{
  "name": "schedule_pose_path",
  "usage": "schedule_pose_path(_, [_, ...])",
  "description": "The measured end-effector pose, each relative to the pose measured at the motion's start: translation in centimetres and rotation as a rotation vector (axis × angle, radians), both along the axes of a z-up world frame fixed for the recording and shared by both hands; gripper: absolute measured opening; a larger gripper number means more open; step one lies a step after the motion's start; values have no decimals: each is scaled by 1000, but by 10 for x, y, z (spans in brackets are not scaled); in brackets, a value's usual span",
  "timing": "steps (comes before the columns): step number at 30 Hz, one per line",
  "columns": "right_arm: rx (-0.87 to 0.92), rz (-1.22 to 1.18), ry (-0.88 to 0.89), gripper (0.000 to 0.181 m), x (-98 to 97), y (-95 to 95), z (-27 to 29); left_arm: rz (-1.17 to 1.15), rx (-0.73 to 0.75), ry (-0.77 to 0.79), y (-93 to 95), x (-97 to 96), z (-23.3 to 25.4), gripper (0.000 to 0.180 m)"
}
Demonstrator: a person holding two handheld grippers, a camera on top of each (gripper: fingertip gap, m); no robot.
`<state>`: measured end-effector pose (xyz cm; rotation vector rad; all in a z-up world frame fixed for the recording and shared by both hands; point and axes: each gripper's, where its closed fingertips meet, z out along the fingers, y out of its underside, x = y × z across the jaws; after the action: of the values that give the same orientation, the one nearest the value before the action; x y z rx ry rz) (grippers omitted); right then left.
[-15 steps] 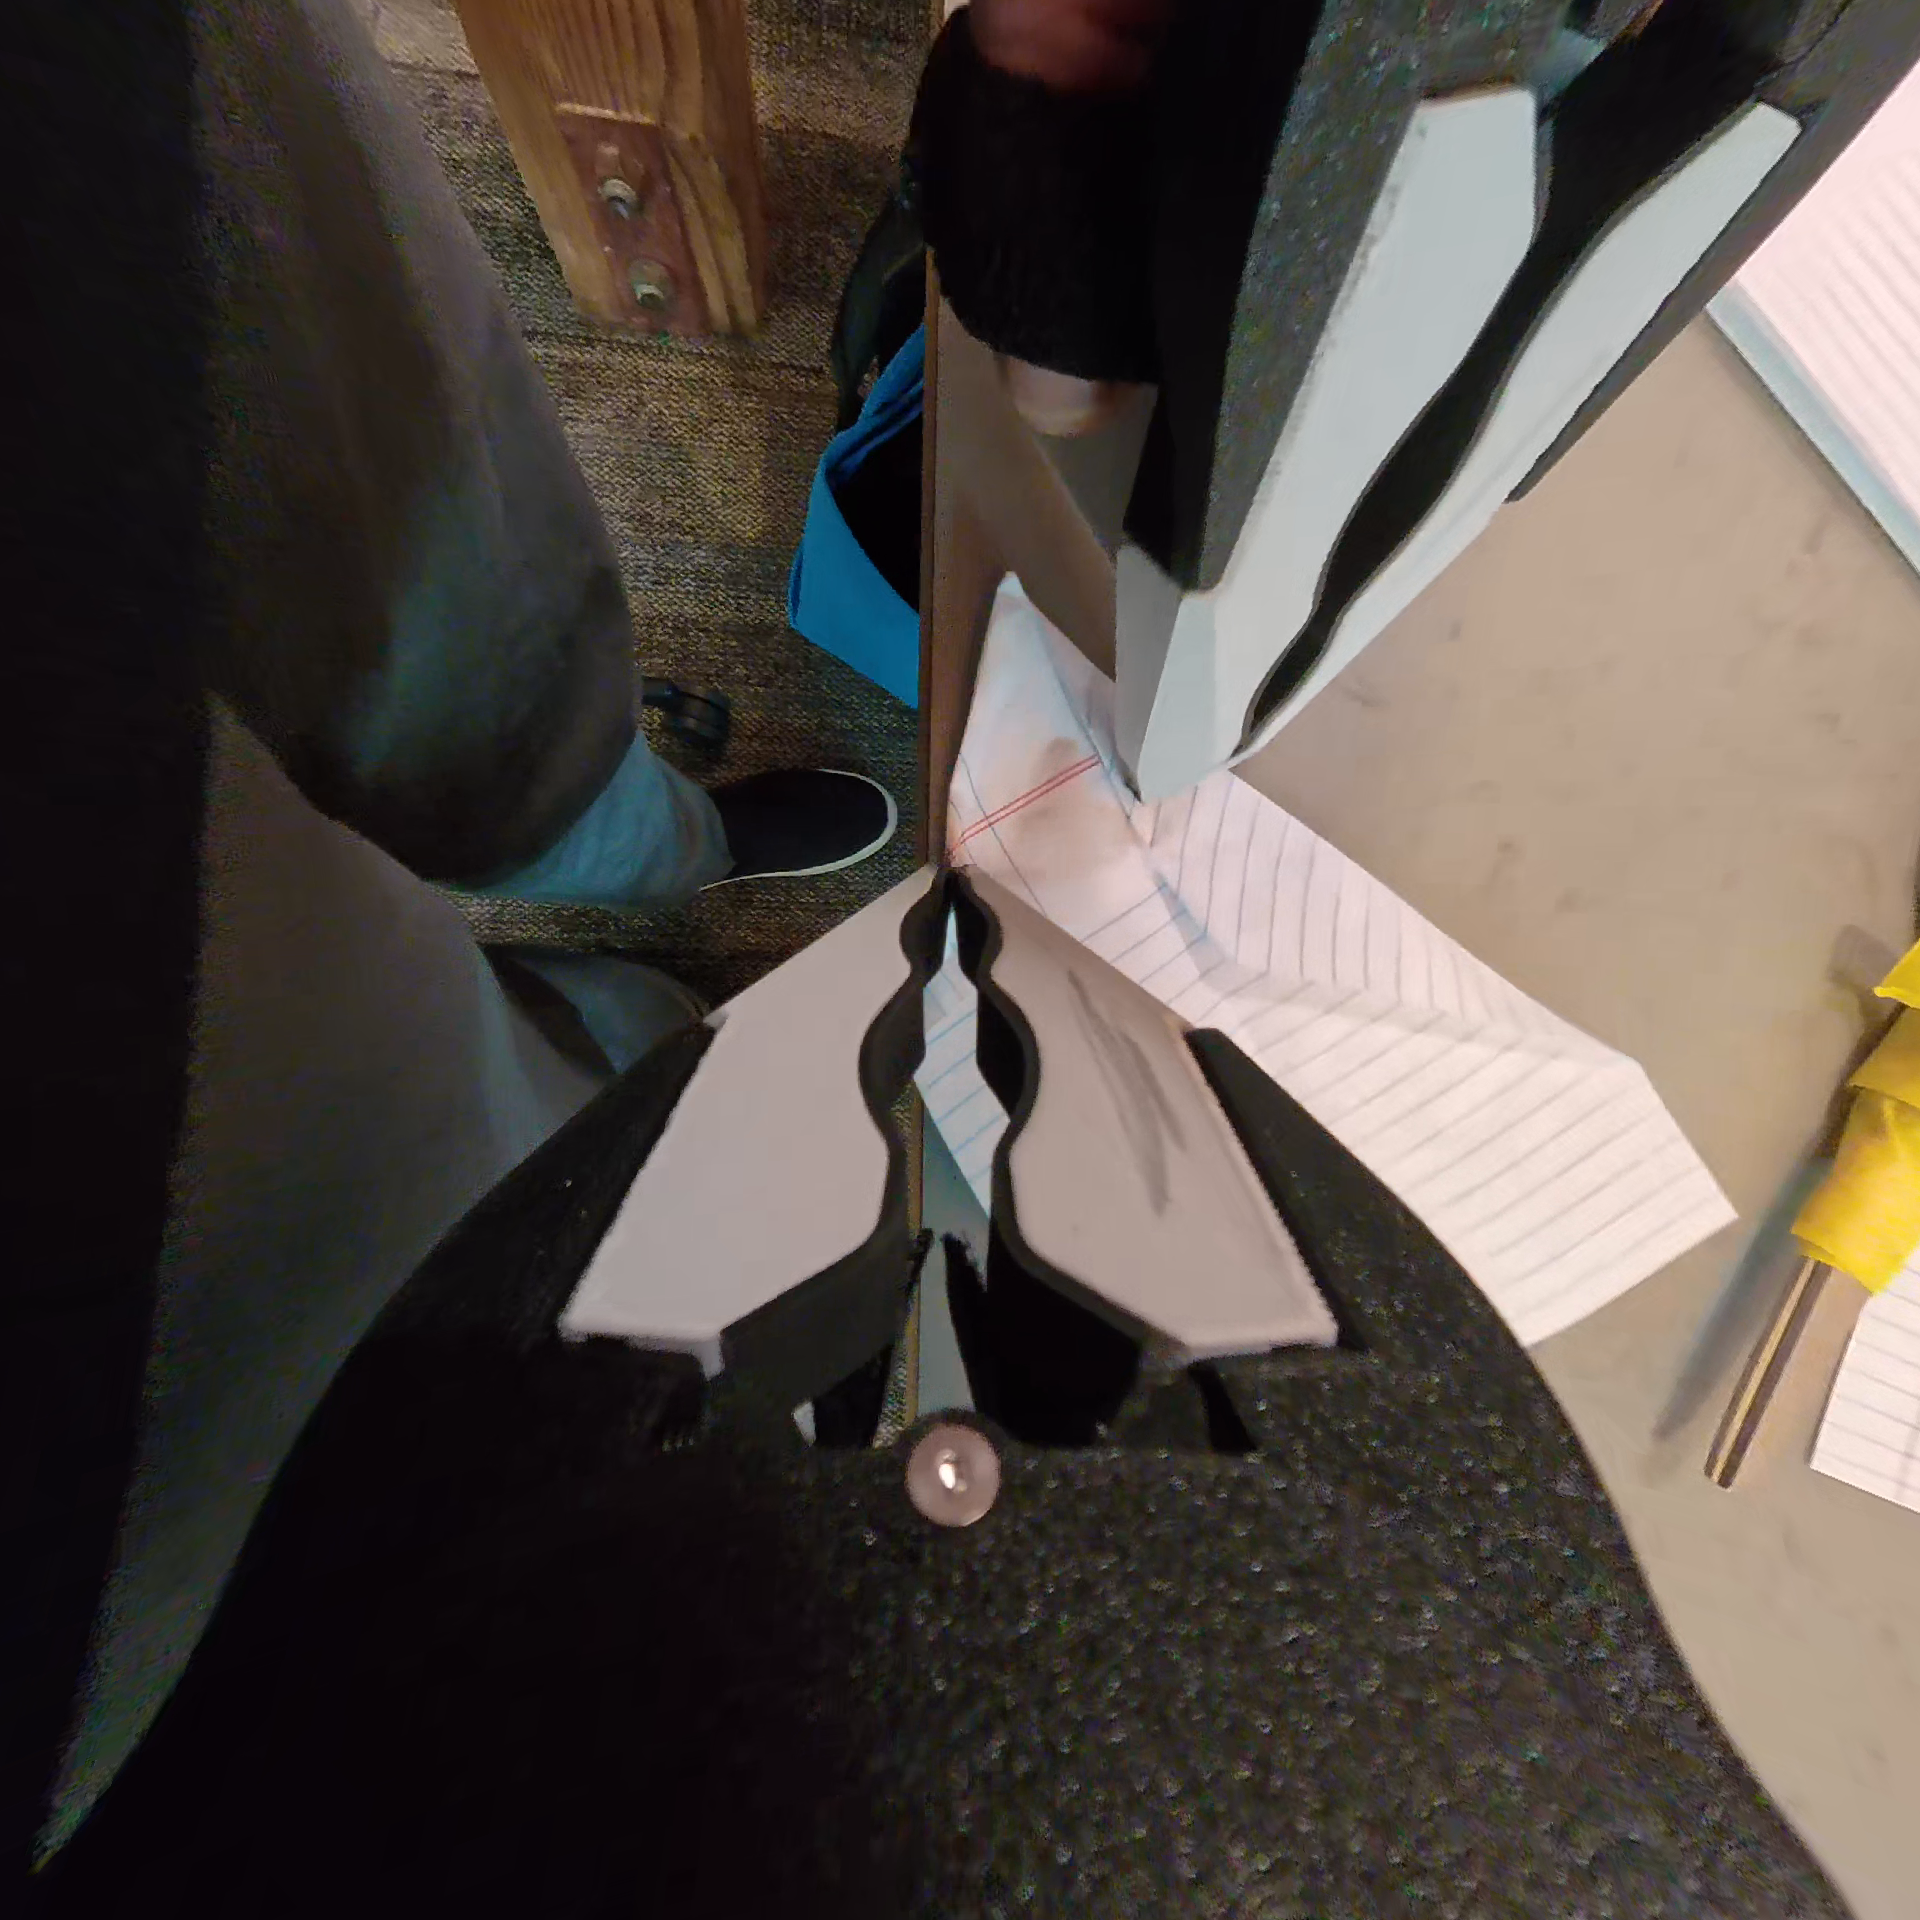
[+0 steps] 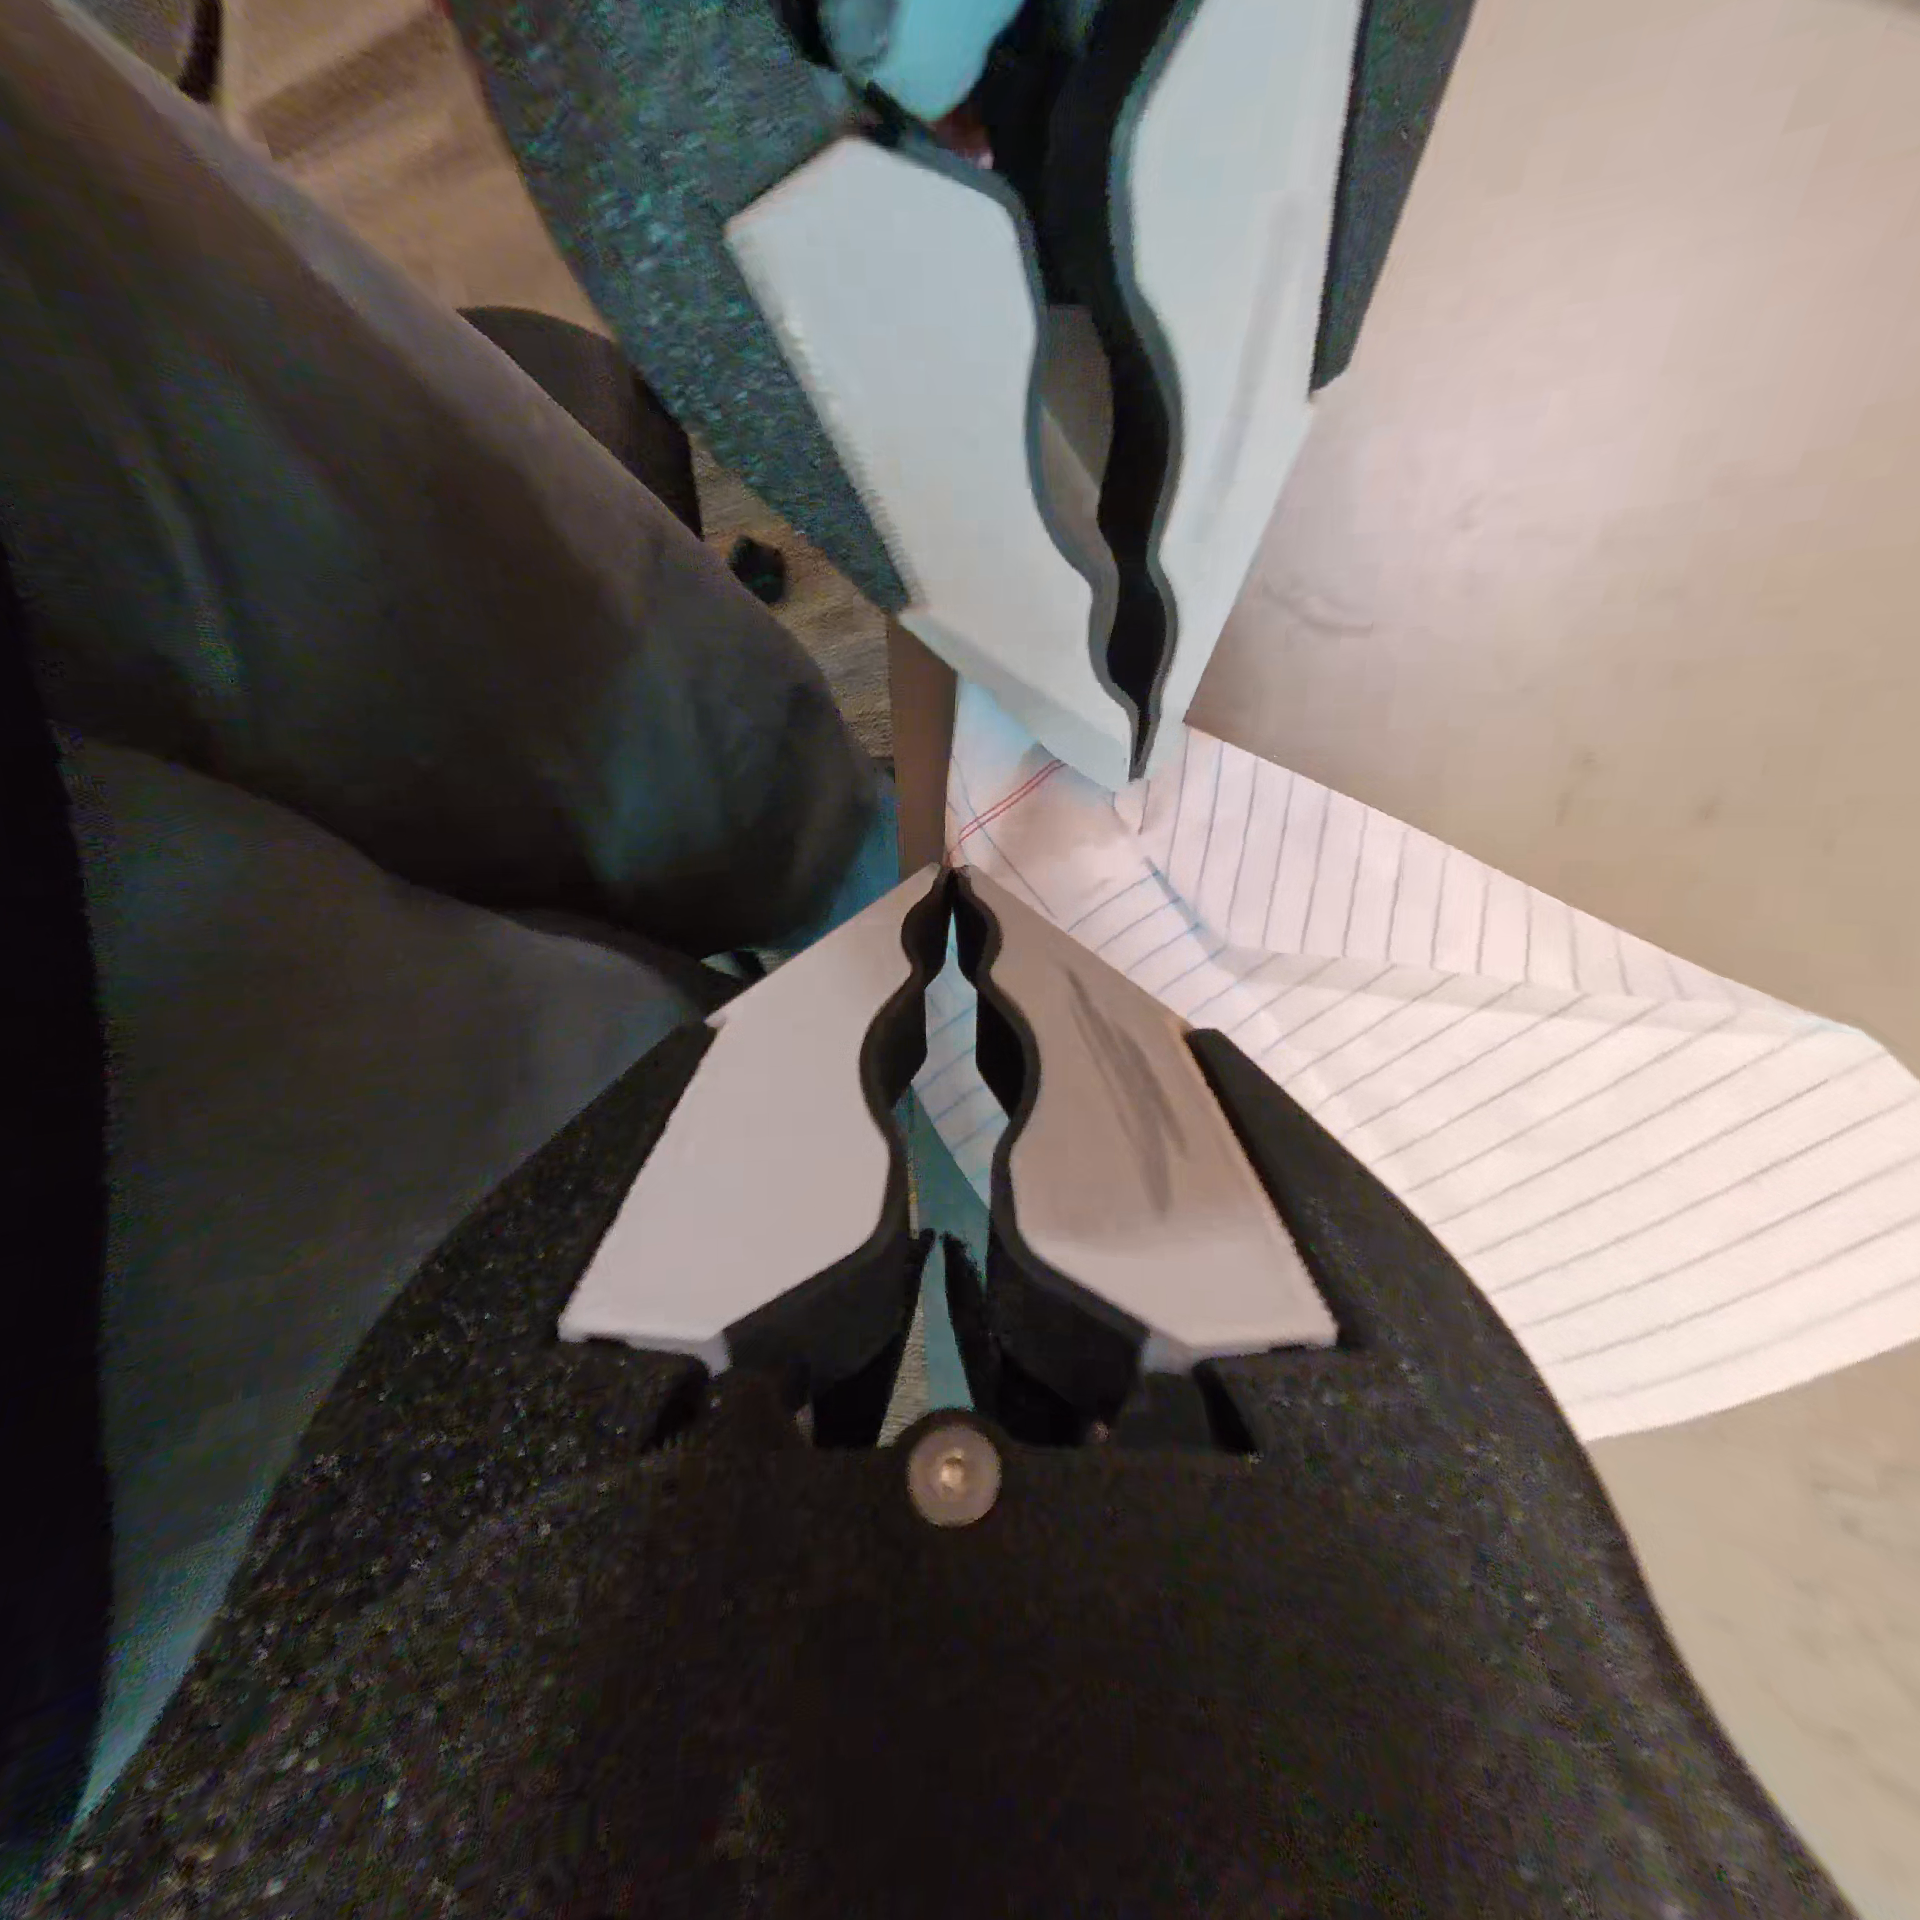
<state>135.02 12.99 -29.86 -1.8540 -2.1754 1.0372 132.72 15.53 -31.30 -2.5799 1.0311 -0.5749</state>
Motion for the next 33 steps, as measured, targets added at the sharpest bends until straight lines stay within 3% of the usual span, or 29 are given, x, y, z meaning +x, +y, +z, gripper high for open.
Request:
schedule_pose_path(9, [-280,-32,-121,0,-2,8,-2,-23,4,2,0,0,0,0])
schedule_pose_path(19, [-329,-12,-96,0,-1,6,8,-20,-5,20,1,0,0,0])
schedule_pose_path(26, [-260,-46,-58,3,1,-1,13,-51,53,61,0,5,-1,0])
schedule_pose_path(30, [-68,-46,18,39,1,5,17,-31,36,33,0,5,-1,0])
schedule_pose_path(33, [159,61,71,57,4,-2,8,-28,21,17,0,5,0,0])
